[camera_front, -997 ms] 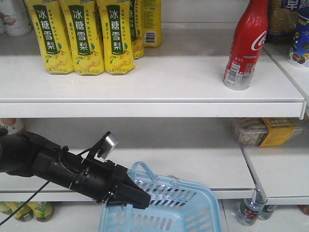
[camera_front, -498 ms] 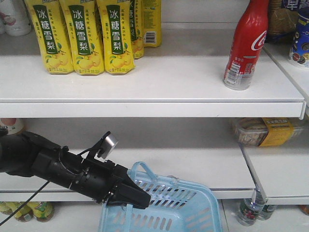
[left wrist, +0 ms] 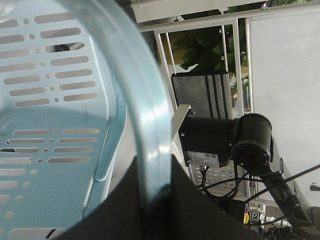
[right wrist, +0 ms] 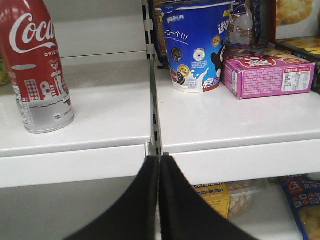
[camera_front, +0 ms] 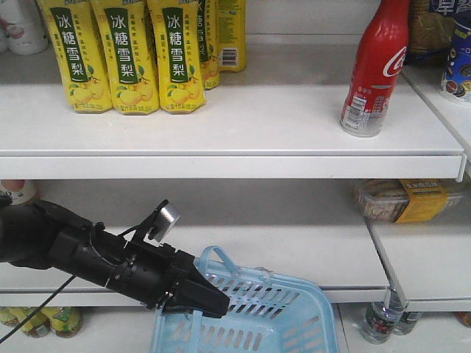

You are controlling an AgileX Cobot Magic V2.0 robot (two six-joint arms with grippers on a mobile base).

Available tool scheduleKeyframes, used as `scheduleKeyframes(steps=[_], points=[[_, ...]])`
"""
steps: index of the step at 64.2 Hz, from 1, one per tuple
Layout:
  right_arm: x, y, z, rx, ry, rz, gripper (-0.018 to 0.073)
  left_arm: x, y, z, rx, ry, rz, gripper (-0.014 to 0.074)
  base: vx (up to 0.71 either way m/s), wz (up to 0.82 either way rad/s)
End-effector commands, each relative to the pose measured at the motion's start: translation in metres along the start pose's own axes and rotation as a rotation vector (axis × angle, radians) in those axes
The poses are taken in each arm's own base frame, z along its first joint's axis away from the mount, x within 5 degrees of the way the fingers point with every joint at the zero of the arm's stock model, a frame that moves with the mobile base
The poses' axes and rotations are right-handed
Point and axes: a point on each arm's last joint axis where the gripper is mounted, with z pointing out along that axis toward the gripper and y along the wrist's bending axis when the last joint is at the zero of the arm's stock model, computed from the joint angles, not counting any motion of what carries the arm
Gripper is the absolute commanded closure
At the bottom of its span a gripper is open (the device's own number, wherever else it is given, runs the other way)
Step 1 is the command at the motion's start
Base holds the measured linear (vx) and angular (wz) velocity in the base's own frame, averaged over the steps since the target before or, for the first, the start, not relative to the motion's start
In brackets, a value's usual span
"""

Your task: Place coke in basket with both arms

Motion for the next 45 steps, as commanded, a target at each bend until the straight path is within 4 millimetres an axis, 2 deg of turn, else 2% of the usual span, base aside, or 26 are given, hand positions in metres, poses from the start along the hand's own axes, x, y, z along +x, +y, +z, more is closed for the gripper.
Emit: scheduleKeyframes(steps=[1,29,37,45], points=[[-0.0188,0.0006,0.0034,0.000,-0.112,-0.007,0.0568,-0.0037,-0.0273,-0.0078,0.097,-0.040,0.075,0.0602,0.00,0.00],[-0.0178,0.0005,0.0049,0.002,-0.101,-0.016,0.0545,-0.0037,-0.0273,-0.0078,0.097,-0.040,0.075,0.0602,0.00,0.00],[-0.0182,0.0005,0.0049,0.002,-0.106,-0.019,0.0485,-0.0037,-0.0273,-0.0078,0.097,-0.040,0.075,0.0602,0.00,0.00],[-0.0182,0.0005,0.0049,0.002,-0.106,-0.019,0.0379,-0.0037,-0.0273,-0.0078,0.097,-0.040,0.075,0.0602,0.00,0.00]])
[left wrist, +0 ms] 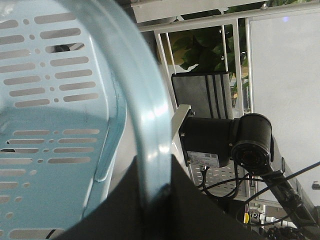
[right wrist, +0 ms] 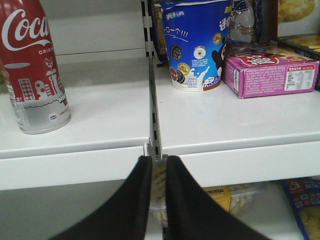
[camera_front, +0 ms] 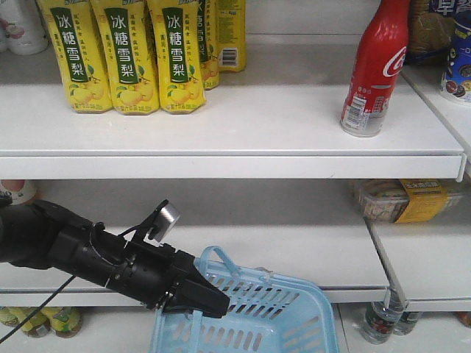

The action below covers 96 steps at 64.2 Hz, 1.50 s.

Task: Place coke in basket with both arms
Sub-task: 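Reach the right gripper to the red Coca-Cola bottle on the shelf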

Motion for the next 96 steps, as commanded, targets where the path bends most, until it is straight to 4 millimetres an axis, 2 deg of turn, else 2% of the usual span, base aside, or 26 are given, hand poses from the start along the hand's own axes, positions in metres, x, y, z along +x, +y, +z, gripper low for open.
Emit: scheduleKeyframes(steps=[1,15,26,41,56,63,78,96], points=[[-0.018,0.001,-0.001,0.000,-0.110,-0.019,0.0365,-0.004,-0.027,-0.008,0.097,-0.041,0.074,0.0602,0.00,0.00],[-0.020,0.001,-0.001,0.000,-0.131,-0.029,0.0158,-0.004,-0.027,-0.008,0.097,-0.041,0.074,0.0602,0.00,0.00],[-0.020,0.001,-0.001,0.003,-0.130,-0.069,0.0063,-0.004,-0.027,-0.008,0.097,-0.041,0.074,0.0602,0.00,0.00],[-0.028,0.002,-0.003,-0.002,-0.135,-0.043,0.0057,-0.004,-0.027,-0.008,0.097,-0.041,0.074,0.0602,0.00,0.00],[-0.072,0.007,-0.015,-0.015,-0.191,-0.039,0.0057,-0.004,-0.027,-0.008,0.097,-0.041,0.074,0.0602,0.00,0.00],[-0.088,0.012,-0.012,-0.050,-0.177,-0.053,0.0057,-0.004,-0.027,-0.008,0.097,-0.041,0.074,0.0602,0.00,0.00],[-0.108,0.045,0.013,-0.251,-0.191,-0.114,0.0066,-0.004,-0.027,-0.008,0.097,-0.041,0.074,0.0602,0.00,0.00],[-0.129,0.066,0.057,-0.286,-0.162,-0.111,0.0073,-0.004,-0.027,-0.008,0.097,-0.041,0.074,0.0602,0.00,0.00]])
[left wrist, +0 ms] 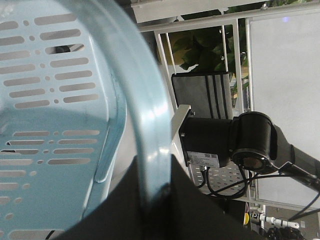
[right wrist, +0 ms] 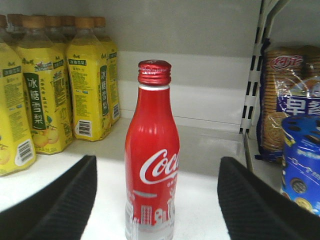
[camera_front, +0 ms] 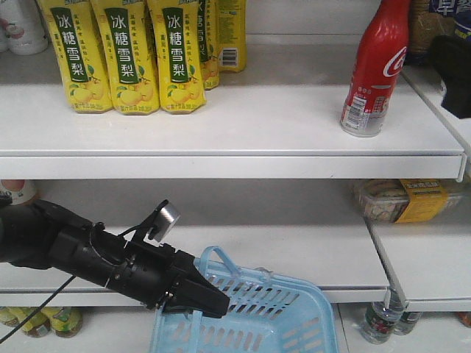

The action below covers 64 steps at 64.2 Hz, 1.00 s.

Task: Place coke in basket with both arms
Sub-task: 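Reach the right gripper to the red Coca-Cola bottle on the shelf, then grasp the Coca-Cola bottle with the right gripper and lift it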

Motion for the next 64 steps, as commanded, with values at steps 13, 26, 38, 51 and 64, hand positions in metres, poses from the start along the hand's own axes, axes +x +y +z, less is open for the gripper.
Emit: scheduleKeyframes(steps=[13,26,38,51,64], points=[[-0.035,-0.001,0.032,0.008,-0.101,-0.005,0.0073,-0.004,-0.027,-0.008,0.098,-0.040,0.074,0.0602,0.00,0.00],[-0.045,-0.001,0.052,0.005,-0.088,-0.005,0.0073,-0.004,-0.027,-0.008,0.098,-0.040,0.074,0.0602,0.00,0.00],[-0.047,-0.002,0.068,0.004,-0.079,-0.005,0.0073,-0.004,-0.027,-0.008,0.098,-0.040,0.074,0.0602,0.00,0.00],[-0.045,-0.002,0.091,0.004,-0.056,0.004,0.0073,-0.004,-0.027,-0.008,0.098,-0.040,0.074,0.0602,0.00,0.00],[-0.045,-0.002,0.101,0.005,-0.059,0.008,0.0221,-0.004,-0.027,-0.008,0.098,-0.040,0.074,0.0602,0.00,0.00]])
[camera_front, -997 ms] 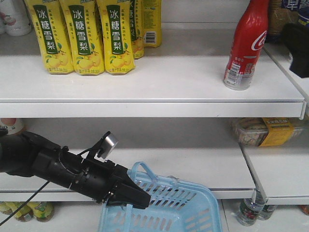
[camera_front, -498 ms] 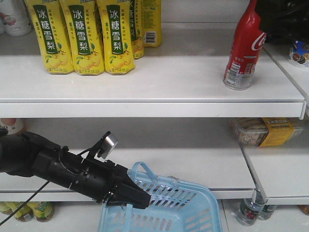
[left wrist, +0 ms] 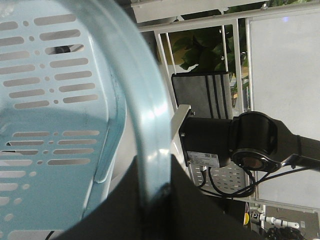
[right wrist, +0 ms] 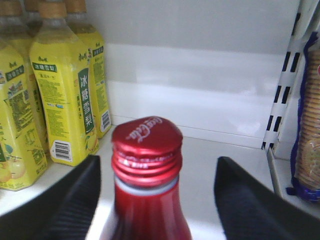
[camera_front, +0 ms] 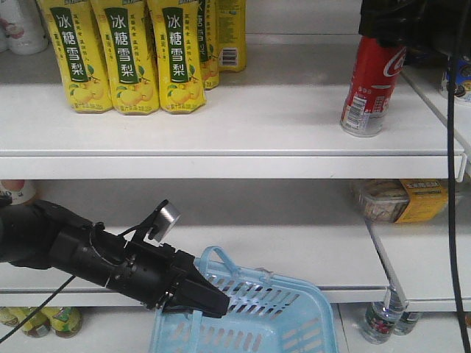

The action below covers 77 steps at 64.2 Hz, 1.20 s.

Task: Place coke in basket with both arms
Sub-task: 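Grasp the Coca-Cola bottle with the right gripper and lift it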

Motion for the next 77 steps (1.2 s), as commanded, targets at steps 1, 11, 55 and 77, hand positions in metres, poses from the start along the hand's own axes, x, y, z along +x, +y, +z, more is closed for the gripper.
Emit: scheduleKeyframes(steps=[1,11,55,77], points=[[-0.026,0.000,-0.012,0.007,-0.148,0.002,0.0244,-0.004,-0.027,-0.008,0.098,-0.040,0.074,0.0602,0.00,0.00],[-0.033,0.001,-0.026,-0.008,-0.159,0.061,0.0542,-0.004,-0.027,-0.008,0.098,-0.040,0.074,0.0602,0.00,0.00],[-0.021,0.042,-0.104,-0.262,0.008,0.036,0.0564,-0.004,-0.027,-0.008,0.098,-0.040,0.074,0.0602,0.00,0.00],[0.066,0.090,-0.093,-0.442,0.169,0.017,0.0564,-0.004,-0.027,-0.008,0.098,-0.040,0.074,0.0602,0.00,0.00]])
